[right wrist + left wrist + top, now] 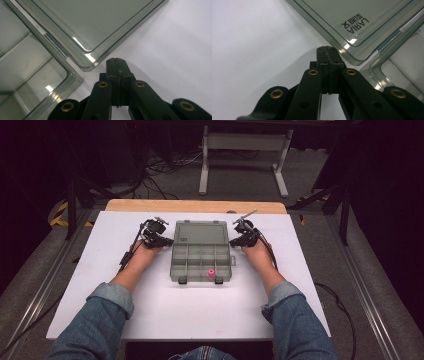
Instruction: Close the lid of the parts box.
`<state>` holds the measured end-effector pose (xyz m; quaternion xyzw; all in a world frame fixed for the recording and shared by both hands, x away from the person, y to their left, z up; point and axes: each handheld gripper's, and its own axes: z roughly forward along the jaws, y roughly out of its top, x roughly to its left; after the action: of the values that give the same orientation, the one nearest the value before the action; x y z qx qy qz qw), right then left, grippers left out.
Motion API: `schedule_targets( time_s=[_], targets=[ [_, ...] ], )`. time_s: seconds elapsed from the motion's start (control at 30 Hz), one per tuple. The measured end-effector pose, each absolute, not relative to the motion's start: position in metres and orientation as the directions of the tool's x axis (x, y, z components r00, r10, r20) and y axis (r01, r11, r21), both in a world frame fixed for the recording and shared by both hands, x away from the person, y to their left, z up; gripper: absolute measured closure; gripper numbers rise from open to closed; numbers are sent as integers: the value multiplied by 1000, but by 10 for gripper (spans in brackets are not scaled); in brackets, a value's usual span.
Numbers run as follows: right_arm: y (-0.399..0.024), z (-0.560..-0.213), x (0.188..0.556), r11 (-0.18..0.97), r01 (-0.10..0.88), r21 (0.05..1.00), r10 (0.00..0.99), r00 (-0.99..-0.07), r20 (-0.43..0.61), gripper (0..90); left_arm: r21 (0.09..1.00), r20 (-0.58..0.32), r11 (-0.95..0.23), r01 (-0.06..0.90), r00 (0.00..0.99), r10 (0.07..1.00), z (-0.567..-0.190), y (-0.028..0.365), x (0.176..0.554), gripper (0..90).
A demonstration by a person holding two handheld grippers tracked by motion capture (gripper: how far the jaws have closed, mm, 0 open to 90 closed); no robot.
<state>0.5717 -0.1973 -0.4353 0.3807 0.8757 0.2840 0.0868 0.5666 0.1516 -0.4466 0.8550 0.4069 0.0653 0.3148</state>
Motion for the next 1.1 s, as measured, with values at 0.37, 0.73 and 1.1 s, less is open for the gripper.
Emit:
schedule_targets(
  time_s=[0.37, 0.73, 1.1],
  targets=[
    [-194, -435, 572, 563, 607, 561, 709, -704, 50, 900, 593, -157, -460, 661, 655, 739, -447, 152, 568, 896],
    [-193, -436, 573, 566, 603, 563, 711, -702, 37, 900, 601, -146, -457, 655, 653, 743, -448, 152, 570, 897],
    [-192, -437, 576, 552, 592, 586, 718, -696, 27, 900, 614, -139, -448, 649, 648, 749, -449, 150, 570, 896]
  ],
)
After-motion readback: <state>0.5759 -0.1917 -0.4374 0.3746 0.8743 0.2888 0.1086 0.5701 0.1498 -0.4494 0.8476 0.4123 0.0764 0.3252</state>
